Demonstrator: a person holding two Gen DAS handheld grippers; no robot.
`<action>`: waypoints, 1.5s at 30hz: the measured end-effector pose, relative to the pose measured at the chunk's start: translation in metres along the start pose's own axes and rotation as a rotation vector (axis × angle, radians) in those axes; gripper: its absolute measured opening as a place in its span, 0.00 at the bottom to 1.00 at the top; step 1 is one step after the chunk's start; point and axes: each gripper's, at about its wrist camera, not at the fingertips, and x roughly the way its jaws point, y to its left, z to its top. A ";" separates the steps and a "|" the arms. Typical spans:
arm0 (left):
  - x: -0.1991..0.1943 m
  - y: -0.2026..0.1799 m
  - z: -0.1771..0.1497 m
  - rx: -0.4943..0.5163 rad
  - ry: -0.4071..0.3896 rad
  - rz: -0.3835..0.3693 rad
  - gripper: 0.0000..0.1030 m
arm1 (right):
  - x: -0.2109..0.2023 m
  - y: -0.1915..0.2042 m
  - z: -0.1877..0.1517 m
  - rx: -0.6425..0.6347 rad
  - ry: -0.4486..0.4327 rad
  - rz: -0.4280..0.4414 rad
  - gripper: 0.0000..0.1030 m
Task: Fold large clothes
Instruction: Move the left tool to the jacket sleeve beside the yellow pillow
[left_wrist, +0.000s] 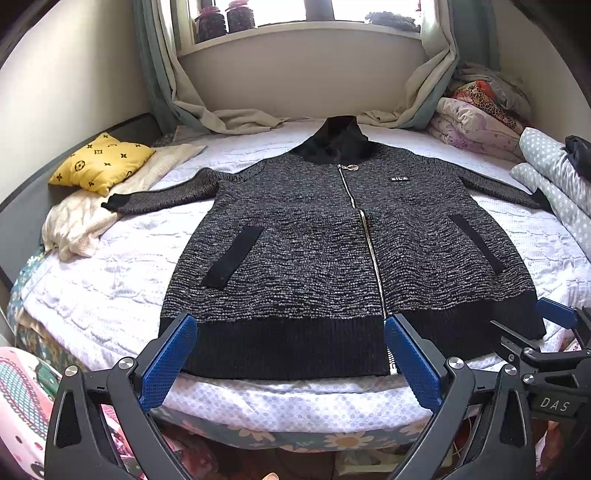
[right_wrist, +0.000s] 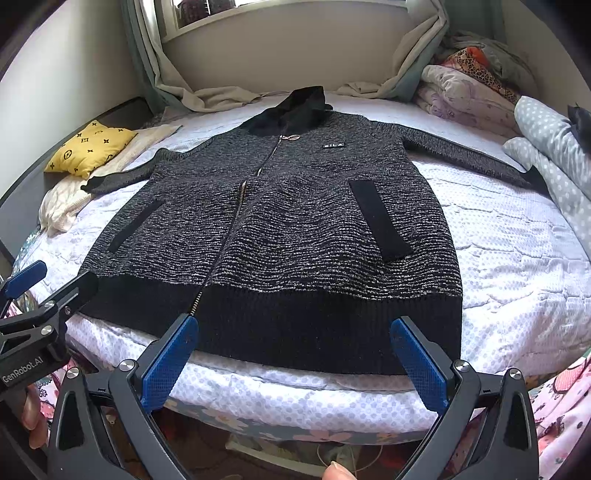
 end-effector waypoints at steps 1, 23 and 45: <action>0.000 0.001 0.001 -0.001 -0.002 -0.002 1.00 | 0.000 -0.002 0.001 0.000 0.001 -0.001 1.00; 0.053 0.019 0.125 0.045 -0.042 0.098 1.00 | 0.038 -0.016 0.142 -0.044 0.038 -0.020 1.00; 0.148 0.075 0.207 -0.105 0.013 -0.027 1.00 | 0.096 -0.037 0.214 -0.064 -0.124 0.030 1.00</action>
